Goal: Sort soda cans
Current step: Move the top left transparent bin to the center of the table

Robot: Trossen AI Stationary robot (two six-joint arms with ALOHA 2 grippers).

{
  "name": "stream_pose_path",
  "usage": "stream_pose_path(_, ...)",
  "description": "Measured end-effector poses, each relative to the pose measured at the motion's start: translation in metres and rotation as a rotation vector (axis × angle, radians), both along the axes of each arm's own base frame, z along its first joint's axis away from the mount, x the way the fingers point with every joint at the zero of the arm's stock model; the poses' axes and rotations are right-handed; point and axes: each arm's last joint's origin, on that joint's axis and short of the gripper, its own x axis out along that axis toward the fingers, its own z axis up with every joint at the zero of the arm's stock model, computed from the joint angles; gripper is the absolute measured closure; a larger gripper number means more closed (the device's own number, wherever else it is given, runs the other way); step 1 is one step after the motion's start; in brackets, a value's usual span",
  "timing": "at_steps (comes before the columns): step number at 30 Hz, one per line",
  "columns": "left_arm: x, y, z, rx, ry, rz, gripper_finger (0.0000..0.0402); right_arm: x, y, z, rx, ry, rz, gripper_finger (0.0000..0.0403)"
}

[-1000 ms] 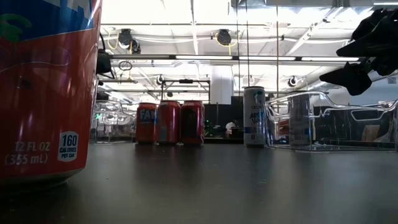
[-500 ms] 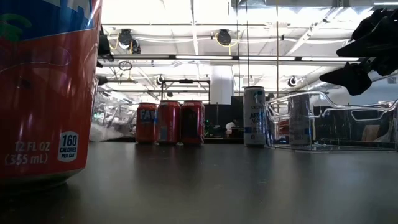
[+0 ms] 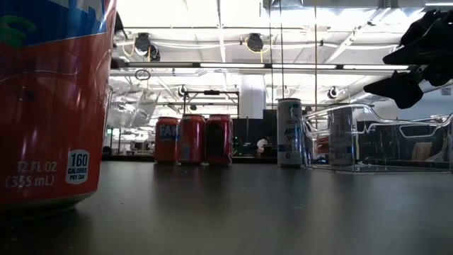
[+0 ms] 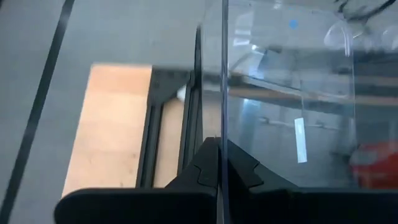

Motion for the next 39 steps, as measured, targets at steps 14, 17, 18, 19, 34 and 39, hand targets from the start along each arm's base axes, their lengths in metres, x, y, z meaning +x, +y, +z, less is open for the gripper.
stream_pose_path(14,0.004,-0.047,0.09,0.267,-0.323,-0.154,0.0396,0.0,0.0,0.0,0.0,0.0,0.0,0.0051)
stream_pose_path(17,0.011,-0.061,0.093,0.253,-0.401,-0.207,0.0396,0.0,0.0,0.0,0.0,0.0,0.0,0.0051)
stream_pose_path(18,0.014,-0.065,0.093,0.242,-0.428,-0.226,0.0396,0.0,0.0,0.0,0.0,0.0,0.0,0.0051)
stream_pose_path(19,0.018,-0.069,0.094,0.229,-0.455,-0.245,0.0396,0.0,0.0,0.0,0.0,0.0,0.0,0.0051)
stream_pose_path(34,0.144,-0.158,0.054,0.123,-0.536,-0.328,0.0396,0.0,0.0,0.0,0.0,0.001,0.0,0.0051)
stream_pose_path(39,0.187,-0.194,0.02,0.069,-0.564,-0.284,0.0396,0.0,0.0,0.0,0.0,0.0,0.0,0.0051)
